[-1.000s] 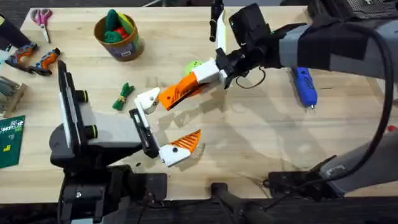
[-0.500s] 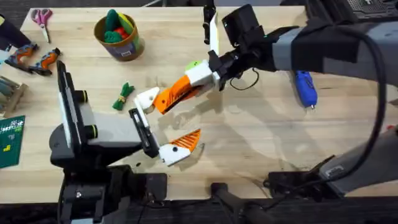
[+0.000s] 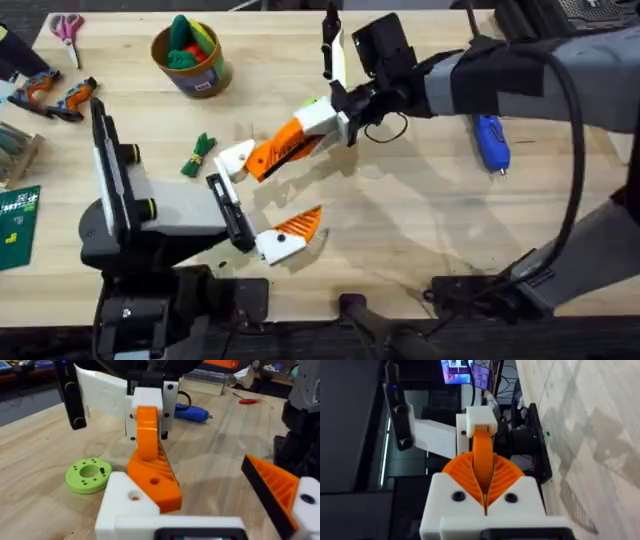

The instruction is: Pick up the gripper from the table and insert it into the empty holder that is missing its gripper. Then pick up a screw, insert it into the mounting hole, and use the screwdriver to tighten it. Finally, clean up the table by picking up the vegetable and placing it into the bucket.

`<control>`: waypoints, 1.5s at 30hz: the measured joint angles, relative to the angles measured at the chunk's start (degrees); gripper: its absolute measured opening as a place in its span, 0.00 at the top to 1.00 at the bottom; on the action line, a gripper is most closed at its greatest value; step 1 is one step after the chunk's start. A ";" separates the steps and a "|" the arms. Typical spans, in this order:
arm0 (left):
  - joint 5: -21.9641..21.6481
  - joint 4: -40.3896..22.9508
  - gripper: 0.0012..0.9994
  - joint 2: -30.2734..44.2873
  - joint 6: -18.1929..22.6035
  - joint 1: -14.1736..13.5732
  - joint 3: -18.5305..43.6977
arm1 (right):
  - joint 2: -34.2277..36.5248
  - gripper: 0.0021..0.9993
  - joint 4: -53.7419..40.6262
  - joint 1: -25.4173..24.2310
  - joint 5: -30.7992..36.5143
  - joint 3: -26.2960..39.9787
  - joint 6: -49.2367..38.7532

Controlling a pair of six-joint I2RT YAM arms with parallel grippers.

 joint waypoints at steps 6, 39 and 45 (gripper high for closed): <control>-2.82 0.43 0.01 0.00 0.09 0.76 0.00 | 0.00 0.99 9.50 1.28 2.69 0.00 6.98; -4.80 0.56 0.01 0.85 -2.54 1.10 0.00 | 1.81 0.99 19.50 4.40 10.54 -0.02 18.86; -4.90 0.58 0.01 0.85 -2.58 1.10 0.00 | 1.81 0.99 19.72 4.44 11.23 -0.02 19.72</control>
